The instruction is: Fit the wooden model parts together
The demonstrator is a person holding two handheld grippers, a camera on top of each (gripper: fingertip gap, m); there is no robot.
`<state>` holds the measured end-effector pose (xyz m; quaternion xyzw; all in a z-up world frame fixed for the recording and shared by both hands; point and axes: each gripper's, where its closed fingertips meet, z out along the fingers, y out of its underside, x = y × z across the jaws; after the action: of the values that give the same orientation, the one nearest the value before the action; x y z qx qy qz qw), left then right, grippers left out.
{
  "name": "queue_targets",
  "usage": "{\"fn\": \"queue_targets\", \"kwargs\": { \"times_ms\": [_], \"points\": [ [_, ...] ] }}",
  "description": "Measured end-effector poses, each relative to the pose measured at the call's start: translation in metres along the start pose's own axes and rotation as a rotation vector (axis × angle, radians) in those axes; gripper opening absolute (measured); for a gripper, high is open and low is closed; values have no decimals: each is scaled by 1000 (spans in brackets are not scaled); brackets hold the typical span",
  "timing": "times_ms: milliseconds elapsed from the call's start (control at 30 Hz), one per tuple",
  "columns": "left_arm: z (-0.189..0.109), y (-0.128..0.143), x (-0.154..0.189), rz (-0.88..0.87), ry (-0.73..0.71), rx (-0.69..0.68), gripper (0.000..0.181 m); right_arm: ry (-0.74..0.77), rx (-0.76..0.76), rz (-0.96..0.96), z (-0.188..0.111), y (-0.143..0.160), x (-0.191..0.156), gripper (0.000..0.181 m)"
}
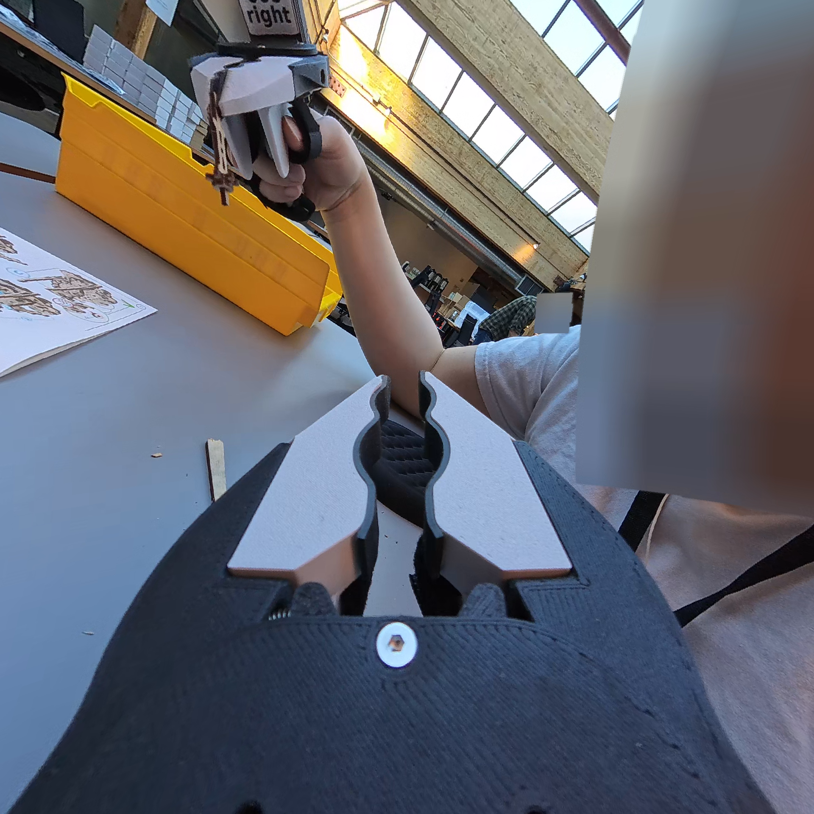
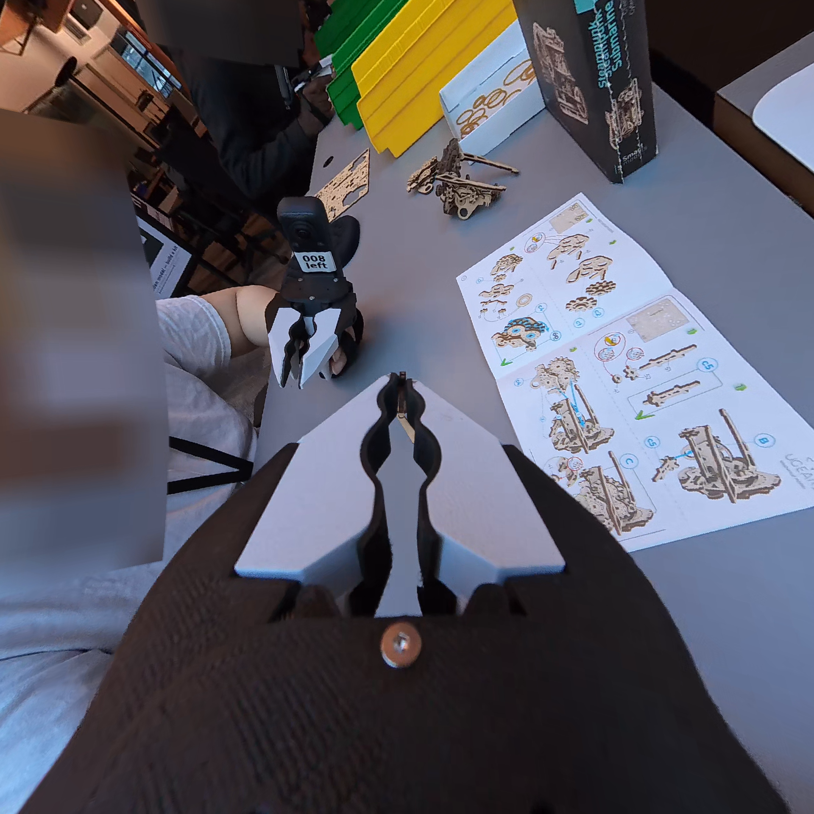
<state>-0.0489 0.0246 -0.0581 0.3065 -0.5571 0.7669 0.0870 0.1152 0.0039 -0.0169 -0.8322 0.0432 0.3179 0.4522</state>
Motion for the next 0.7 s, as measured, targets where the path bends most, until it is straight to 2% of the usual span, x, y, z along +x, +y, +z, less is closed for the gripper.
{"fn": "queue_targets", "kwargs": {
  "times_ms": [700],
  "points": [
    [0, 0, 0, 0, 0, 0, 10, -24, -3, 10, 2, 1, -2, 0]
  ]
}}
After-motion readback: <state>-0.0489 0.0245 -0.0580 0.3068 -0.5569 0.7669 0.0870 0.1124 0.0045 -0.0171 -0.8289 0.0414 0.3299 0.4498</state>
